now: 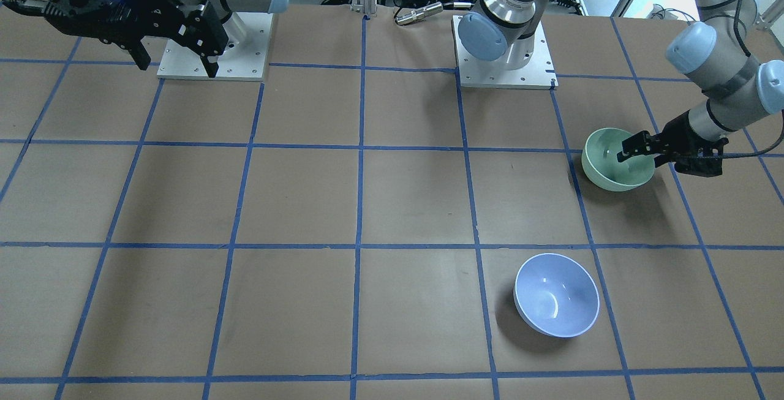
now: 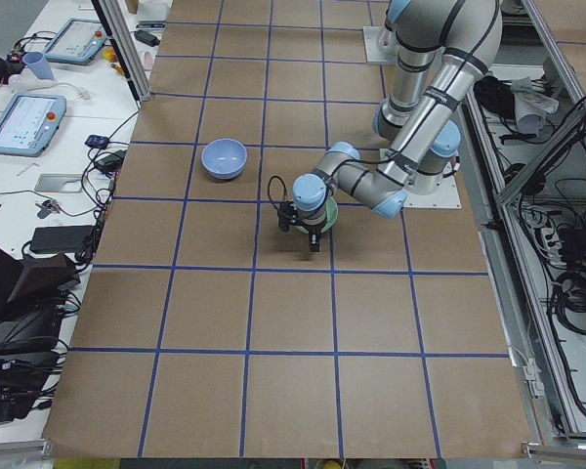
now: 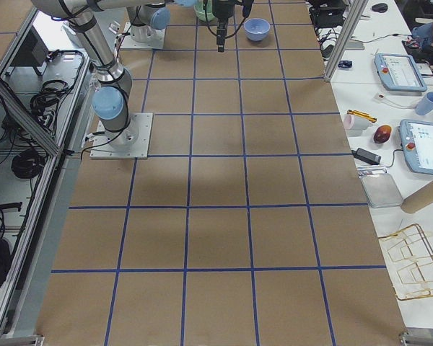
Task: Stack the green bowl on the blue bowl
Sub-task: 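Close the left gripper on the green bowl's rim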
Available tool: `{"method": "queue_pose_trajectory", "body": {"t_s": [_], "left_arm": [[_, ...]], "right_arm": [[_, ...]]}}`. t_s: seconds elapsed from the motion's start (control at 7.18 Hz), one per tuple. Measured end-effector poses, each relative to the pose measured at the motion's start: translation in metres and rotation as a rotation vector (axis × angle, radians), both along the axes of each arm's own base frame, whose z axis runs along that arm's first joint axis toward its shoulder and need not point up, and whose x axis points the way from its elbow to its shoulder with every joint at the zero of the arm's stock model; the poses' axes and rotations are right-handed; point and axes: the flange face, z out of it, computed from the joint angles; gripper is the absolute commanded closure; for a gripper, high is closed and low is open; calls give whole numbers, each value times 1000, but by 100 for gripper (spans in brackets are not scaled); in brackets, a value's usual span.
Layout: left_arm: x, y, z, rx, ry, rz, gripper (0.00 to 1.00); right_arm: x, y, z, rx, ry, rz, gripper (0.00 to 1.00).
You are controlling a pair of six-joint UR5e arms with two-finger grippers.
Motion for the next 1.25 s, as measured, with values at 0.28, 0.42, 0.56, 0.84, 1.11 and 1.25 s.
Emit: {"method": "queue_pose_trajectory", "body": {"t_s": [0.28,0.42,0.56,0.84,1.11,1.25], "left_arm": [[1,-1,-3,-4,-4,1,14],[2,-2,-5,-4,-5,0,17],[2,-2,-6,-3,-3,0,25],[2,-2,-8,-2,1,0,44],[1,-2,-9,-3,5,-6,79],[1,-2,-9,-6,5,-11,100]], "right_arm": [[0,0,0,1,0,0,0],[0,0,0,1,0,0,0],[0,0,0,0,0,0,0],[0,0,0,0,0,0,0],[0,0,0,0,0,0,0],[0,0,0,0,0,0,0]]}}
